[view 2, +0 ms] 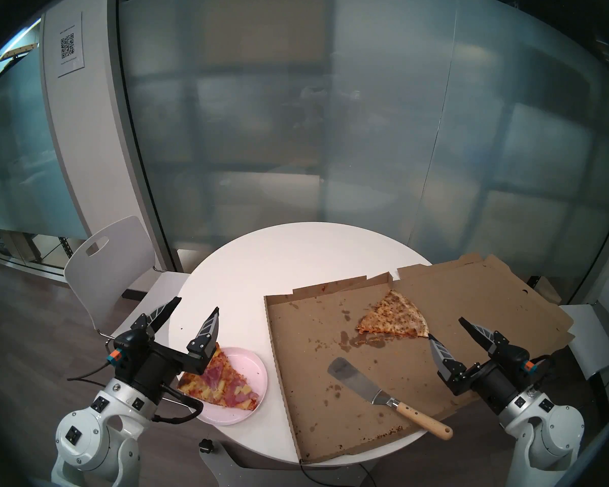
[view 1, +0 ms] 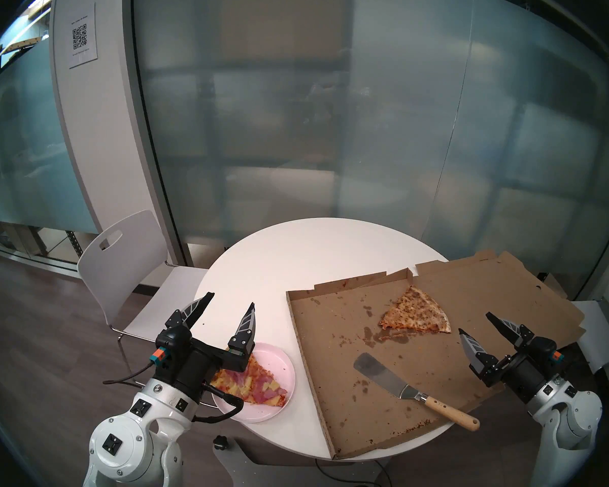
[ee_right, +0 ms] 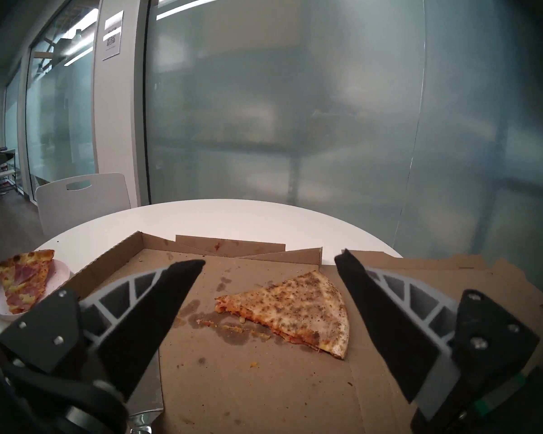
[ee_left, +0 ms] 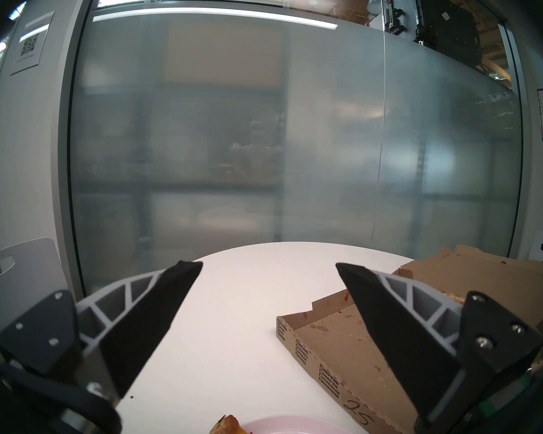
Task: Put pizza slice onto the plate
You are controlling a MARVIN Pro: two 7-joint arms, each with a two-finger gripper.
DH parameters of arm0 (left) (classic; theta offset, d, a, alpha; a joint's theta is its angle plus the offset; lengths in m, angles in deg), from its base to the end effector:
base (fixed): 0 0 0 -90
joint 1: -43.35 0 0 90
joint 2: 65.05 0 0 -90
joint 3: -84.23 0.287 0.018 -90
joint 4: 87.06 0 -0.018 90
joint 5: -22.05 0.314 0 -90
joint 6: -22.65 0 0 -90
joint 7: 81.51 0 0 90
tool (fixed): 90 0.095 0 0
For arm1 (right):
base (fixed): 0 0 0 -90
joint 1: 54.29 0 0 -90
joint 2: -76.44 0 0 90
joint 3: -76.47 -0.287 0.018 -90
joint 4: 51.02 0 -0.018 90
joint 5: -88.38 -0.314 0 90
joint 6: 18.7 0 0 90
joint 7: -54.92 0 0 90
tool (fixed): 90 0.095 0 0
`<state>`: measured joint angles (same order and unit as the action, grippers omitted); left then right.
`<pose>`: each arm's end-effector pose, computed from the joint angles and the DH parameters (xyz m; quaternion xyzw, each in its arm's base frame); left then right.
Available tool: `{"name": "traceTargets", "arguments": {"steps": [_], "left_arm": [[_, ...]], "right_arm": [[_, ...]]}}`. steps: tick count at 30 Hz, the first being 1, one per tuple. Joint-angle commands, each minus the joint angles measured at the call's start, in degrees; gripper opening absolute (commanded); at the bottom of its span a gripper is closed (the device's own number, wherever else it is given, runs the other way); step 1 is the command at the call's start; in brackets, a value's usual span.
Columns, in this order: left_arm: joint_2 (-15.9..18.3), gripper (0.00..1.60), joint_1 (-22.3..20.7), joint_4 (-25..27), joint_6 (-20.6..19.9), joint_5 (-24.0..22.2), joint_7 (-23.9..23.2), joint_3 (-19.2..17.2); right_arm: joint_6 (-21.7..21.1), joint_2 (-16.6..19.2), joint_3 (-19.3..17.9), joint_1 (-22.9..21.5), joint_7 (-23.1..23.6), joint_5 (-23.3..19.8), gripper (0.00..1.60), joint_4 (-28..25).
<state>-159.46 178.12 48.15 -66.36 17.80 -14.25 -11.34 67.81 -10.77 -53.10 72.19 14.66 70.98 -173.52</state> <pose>0.2142 -0.0071 -0.2282 0.6871 -0.0778 0.7132 0.1149 0.1973 -0.1628 -0.2422 -0.7223 -0.1468 -0.6710 0.0806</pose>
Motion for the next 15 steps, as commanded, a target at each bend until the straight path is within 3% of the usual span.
{"name": "traceTargets", "arguments": {"steps": [1, 15], "left_arm": [[0.1, 1.6, -0.09, 1.16, 0.46, -0.06, -0.12, -0.12], [0.09, 1.6, -0.09, 1.16, 0.46, -0.05, -0.13, -0.12]], "right_arm": [[0.51, 0.14, -0.19, -0.58, 0.31, -0.71, 1.6, -0.89], [0.51, -0.01, -0.28, -0.7, 0.51, -0.62, 1.6, -0.87]]}}
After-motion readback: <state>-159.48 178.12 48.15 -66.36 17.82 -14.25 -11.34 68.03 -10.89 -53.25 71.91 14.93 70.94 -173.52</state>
